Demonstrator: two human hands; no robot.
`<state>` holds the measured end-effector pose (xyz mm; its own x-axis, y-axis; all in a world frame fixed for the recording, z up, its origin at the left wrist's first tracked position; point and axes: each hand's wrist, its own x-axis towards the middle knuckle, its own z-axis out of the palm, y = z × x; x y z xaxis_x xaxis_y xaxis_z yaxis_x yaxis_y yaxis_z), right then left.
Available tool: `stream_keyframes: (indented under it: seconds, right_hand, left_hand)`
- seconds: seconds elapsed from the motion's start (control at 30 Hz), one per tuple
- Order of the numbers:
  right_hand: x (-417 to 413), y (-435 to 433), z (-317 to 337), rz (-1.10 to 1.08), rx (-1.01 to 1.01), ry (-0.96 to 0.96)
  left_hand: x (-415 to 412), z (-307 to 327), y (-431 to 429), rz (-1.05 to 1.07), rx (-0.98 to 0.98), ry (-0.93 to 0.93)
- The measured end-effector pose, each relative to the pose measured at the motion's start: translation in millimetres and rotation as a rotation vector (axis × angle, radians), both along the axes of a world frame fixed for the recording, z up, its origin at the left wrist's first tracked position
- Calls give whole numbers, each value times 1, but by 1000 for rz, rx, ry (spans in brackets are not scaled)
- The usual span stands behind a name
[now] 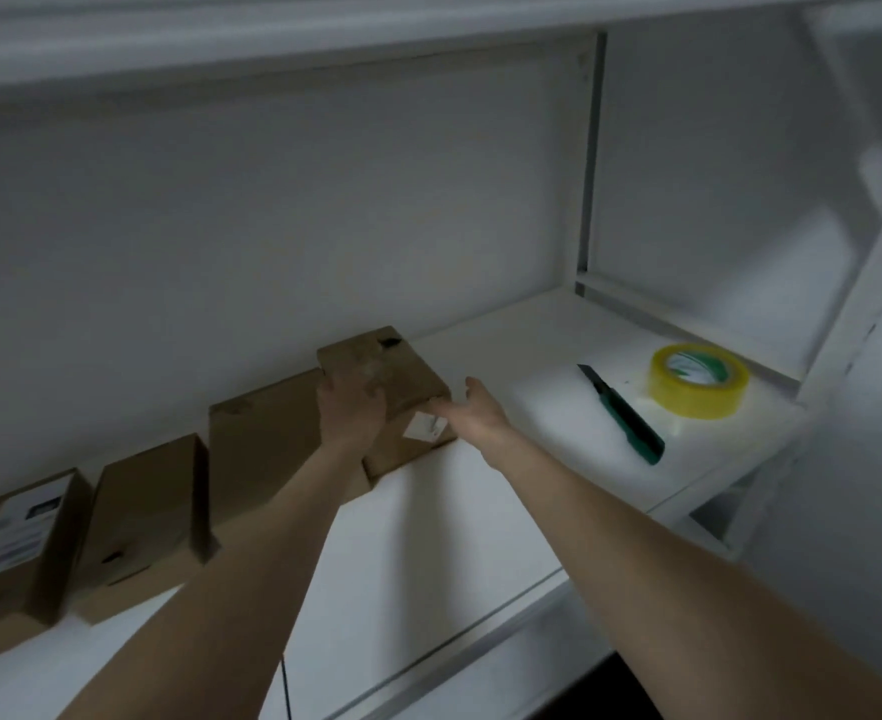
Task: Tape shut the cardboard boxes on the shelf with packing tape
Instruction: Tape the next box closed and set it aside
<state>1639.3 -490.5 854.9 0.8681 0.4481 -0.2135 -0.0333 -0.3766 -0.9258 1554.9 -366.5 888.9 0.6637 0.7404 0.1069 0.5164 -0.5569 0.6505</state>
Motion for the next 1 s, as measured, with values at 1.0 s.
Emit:
stream_keyframes:
  seconds: [1.0]
  right_hand:
    - [127, -101, 13, 406, -281, -205]
  left_hand:
    - [55, -9, -22, -168, 124, 56]
